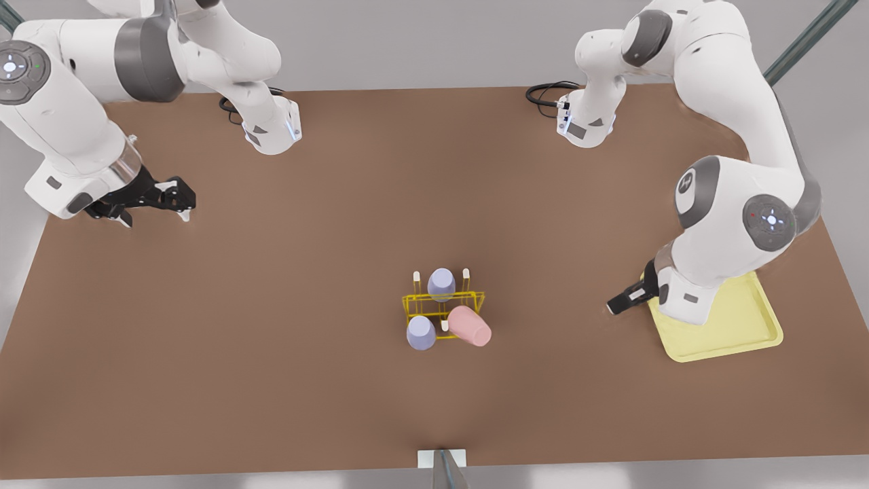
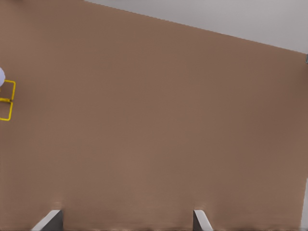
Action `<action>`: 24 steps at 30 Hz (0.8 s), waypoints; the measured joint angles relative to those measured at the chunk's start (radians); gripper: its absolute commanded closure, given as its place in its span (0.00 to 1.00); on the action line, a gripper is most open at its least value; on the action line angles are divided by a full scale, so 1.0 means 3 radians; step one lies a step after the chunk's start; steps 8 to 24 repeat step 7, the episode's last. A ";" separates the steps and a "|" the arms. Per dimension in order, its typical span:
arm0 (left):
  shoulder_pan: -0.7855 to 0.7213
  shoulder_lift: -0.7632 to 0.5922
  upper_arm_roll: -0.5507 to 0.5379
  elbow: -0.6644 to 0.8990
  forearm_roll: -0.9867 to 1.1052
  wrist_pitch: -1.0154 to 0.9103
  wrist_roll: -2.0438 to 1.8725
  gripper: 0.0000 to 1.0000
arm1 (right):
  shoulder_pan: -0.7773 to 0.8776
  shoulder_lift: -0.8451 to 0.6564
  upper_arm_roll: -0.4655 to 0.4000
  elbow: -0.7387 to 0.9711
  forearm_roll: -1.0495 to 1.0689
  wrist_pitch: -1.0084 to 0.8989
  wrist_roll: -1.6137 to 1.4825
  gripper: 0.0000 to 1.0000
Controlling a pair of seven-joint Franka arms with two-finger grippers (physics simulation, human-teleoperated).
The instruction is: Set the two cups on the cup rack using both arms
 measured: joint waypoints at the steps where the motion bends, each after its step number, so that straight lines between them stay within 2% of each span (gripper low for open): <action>1: -0.0023 -0.0200 0.0090 -0.0255 0.0079 -0.0112 0.0138 0.00 | -0.0029 -0.0056 -0.0018 -0.0107 0.0044 -0.0031 0.0001 0.00; 3: 0.0004 -0.0340 0.0159 -0.0451 0.0117 -0.0291 0.0384 0.00 | -0.0081 -0.0158 -0.0032 -0.0292 0.0104 -0.0060 0.0003 0.00; 7: 0.0006 -0.0400 0.0163 -0.0481 0.0131 -0.0580 0.0787 0.00 | -0.0132 -0.0253 -0.0048 -0.0450 0.0164 -0.0055 0.0008 0.00; 24: 0.0006 -0.0400 0.0163 -0.0481 0.0131 -0.0580 0.0787 0.00 | -0.0132 -0.0253 -0.0048 -0.0450 0.0164 -0.0055 0.0008 0.00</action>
